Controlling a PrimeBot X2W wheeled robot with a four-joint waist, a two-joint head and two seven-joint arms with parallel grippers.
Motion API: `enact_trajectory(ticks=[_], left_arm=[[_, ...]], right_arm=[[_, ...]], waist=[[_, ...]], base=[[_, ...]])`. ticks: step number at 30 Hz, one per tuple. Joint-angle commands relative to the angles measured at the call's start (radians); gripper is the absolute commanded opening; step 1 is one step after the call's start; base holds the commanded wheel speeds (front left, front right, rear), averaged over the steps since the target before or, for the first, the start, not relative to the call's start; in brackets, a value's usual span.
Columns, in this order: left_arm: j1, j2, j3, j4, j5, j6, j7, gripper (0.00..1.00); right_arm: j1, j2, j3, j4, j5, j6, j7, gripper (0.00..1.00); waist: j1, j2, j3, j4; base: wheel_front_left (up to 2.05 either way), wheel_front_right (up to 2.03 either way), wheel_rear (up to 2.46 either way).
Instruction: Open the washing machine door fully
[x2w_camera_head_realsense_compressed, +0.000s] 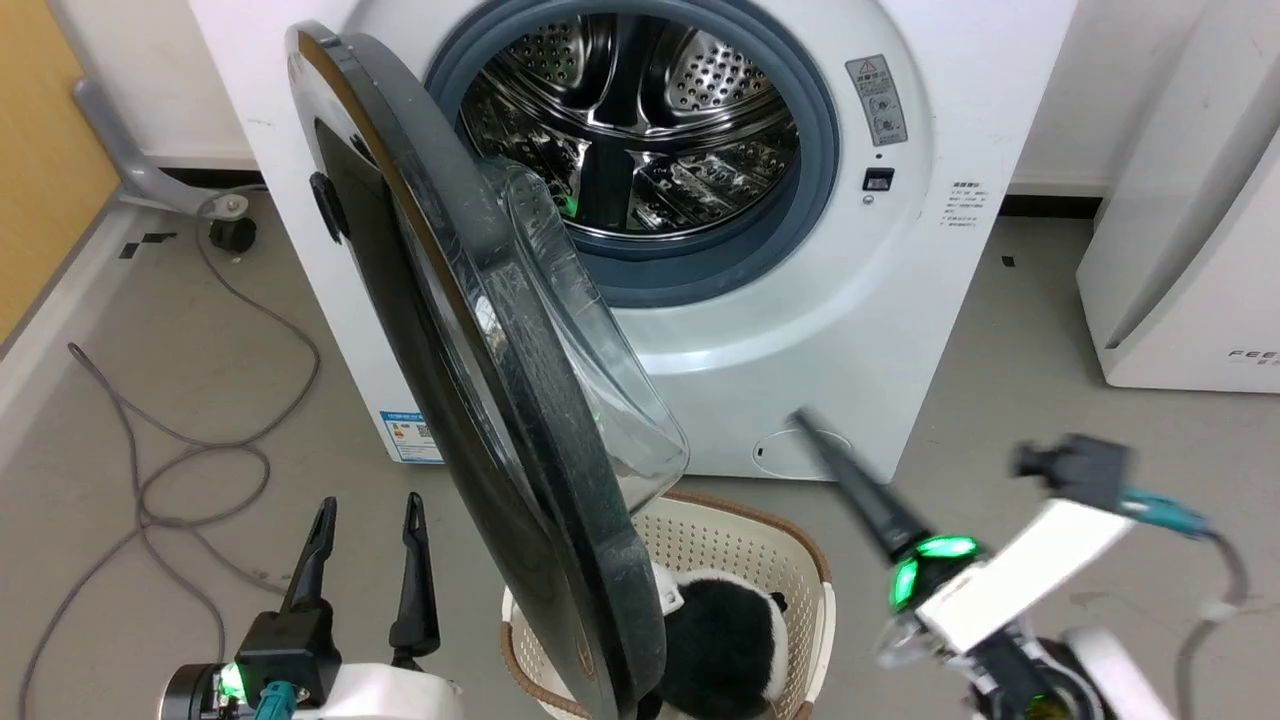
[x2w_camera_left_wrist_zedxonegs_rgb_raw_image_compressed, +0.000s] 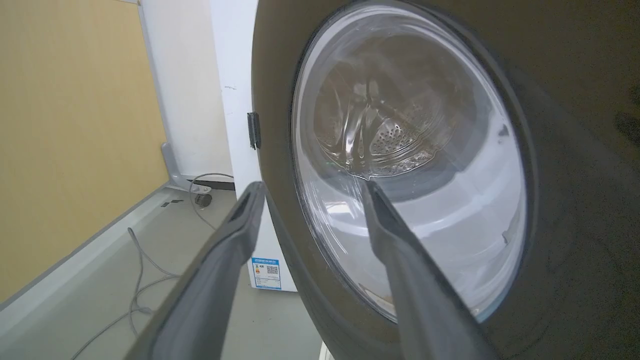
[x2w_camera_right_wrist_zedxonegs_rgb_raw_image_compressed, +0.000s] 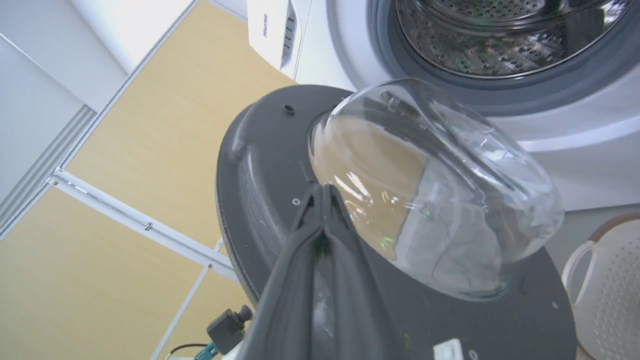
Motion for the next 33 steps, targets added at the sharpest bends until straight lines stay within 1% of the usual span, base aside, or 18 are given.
enact_trajectory(ticks=[1,7,9,10,12,15,17,19,21,25,26,29,33], left_arm=[[0.013,0.001,0.003,0.001,0.004,-0.006,-0.005,1.0],[0.016,0.001,0.01,-0.001,0.002,-0.007,-0.005,1.0],[0.017,0.001,0.015,-0.002,0.003,-0.009,-0.005,1.0],[0.017,0.001,0.015,-0.002,0.003,-0.009,-0.005,1.0],[0.019,0.001,0.019,-0.005,0.003,-0.009,-0.005,1.0],[0.022,0.001,0.023,-0.011,0.003,-0.006,-0.005,1.0],[0.022,0.001,0.023,-0.014,0.003,-0.005,-0.005,1.0],[0.023,0.001,0.023,-0.016,0.003,-0.004,-0.005,1.0],[0.022,0.001,0.023,-0.016,0.003,-0.003,-0.005,1.0],[0.02,0.001,0.021,-0.016,0.001,-0.002,-0.005,1.0],[0.02,0.001,0.021,-0.016,0.001,-0.001,-0.005,1.0],[0.02,0.001,0.02,-0.016,-0.001,-0.001,-0.005,1.0],[0.019,0.001,0.02,-0.015,-0.003,0.0,-0.005,1.0]], right_arm=[[0.021,-0.016,-0.021,-0.018,-0.042,0.001,-0.082,0.0],[0.034,-0.083,-0.066,-0.018,-0.236,0.001,-0.38,0.0],[0.038,-0.105,-0.091,-0.004,-0.333,0.001,-0.428,0.0],[0.038,-0.105,-0.091,-0.004,-0.333,0.001,-0.428,0.0],[0.045,-0.108,-0.135,0.003,-0.439,0.001,-0.443,0.0],[0.058,-0.074,-0.247,-0.03,-0.65,0.001,-0.446,0.0],[0.078,-0.053,-0.296,-0.059,-0.802,0.001,-0.446,0.0],[0.103,-0.034,-0.317,-0.078,-0.94,0.001,-0.447,0.0],[0.131,0.003,-0.341,-0.087,-1.001,0.001,-0.447,0.0],[0.185,0.005,-0.357,-0.081,-1.186,0.001,-0.447,0.0],[0.197,0.012,-0.363,-0.082,-1.223,0.001,-0.447,0.0],[0.239,0.046,-0.392,-0.074,-1.279,0.001,-0.447,0.0],[0.282,0.079,-0.414,-0.045,-1.276,0.001,-0.447,0.0]], waist=[[0.0001,0.0,-0.002,-0.002],[0.0001,0.0,-0.005,-0.011],[0.0001,0.0,-0.005,-0.016],[0.0001,0.0,-0.005,-0.016],[0.0001,0.0,-0.004,-0.02],[0.0001,0.0,-0.001,-0.025],[0.0001,0.0,0.001,-0.027],[0.0001,0.0,0.002,-0.029],[0.0001,0.0,0.003,-0.03],[0.0001,0.0,0.003,-0.031],[0.0001,0.0,0.004,-0.031],[0.0001,0.0,0.004,-0.031],[0.0001,0.0,0.003,-0.032]], base=[[0.0,0.0,0.0],[0.0,0.0,0.0],[0.0,0.0,0.0],[0.0,0.0,0.0],[0.0,0.0,0.0],[0.0,0.0,0.0],[0.0,0.0,0.0],[0.0,0.0,0.0],[0.0,0.0,0.0],[0.0,0.0,0.0],[0.0,0.0,0.0],[0.0,0.0,0.0],[0.0,0.0,0.0]])
